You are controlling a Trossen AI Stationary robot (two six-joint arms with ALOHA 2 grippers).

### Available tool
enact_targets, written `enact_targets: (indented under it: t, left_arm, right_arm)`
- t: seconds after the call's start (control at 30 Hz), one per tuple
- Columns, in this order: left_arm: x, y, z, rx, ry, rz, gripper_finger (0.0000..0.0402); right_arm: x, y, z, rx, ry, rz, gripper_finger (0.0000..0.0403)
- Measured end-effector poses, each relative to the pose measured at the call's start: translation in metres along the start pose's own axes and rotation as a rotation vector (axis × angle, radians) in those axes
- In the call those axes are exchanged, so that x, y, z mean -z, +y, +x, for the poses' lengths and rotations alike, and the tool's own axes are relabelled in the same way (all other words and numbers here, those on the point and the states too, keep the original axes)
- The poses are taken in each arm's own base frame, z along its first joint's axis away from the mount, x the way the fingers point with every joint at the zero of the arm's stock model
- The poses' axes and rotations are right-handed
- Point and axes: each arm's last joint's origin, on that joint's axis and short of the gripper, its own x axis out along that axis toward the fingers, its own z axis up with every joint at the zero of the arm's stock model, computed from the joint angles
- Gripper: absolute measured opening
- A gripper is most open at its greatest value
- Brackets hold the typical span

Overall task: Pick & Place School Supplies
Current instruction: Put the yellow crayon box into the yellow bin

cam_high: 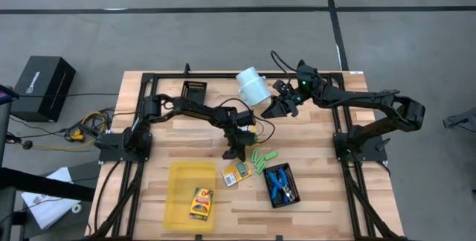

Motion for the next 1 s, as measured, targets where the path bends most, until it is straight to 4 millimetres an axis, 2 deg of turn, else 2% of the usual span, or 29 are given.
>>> enact_targets:
  t: [0.1,0.2,0.4,0.6,0.8,0.87,1.0]
  left_arm:
    - [-0.012,-0.004,-0.009,-0.011,-0.032,-0.006,0.0001]
    - [-0.032,-0.014,-0.029,-0.024,-0.116,0.042,0.0001]
    - [-0.039,-0.026,-0.046,-0.048,-0.146,0.017,0.0001]
    - [-0.045,-0.037,-0.058,-0.093,-0.167,-0.019,0.0000]
    - [-0.054,-0.051,-0.088,-0.160,-0.235,-0.034,0.0000]
    - [-0.056,-0.055,-0.104,-0.184,-0.267,-0.050,0.0000]
    - [-0.058,-0.066,-0.134,-0.250,-0.327,-0.062,0.0000]
  right_arm:
    - [-0.002,0.001,-0.001,-0.003,-0.009,-0.010,0.0129]
    - [-0.012,0.005,-0.005,-0.007,-0.037,-0.042,0.0129]
    - [-0.042,0.019,-0.021,-0.025,-0.140,-0.181,0.0129]
    - [-0.072,0.031,-0.046,0.001,-0.233,-0.304,0.0129]
    - [-0.098,0.046,-0.073,0.043,-0.311,-0.446,0.0129]
    - [-0.099,0.052,-0.081,0.049,-0.325,-0.467,0.0128]
    - [-0.095,0.080,-0.099,0.074,-0.370,-0.553,0.0118]
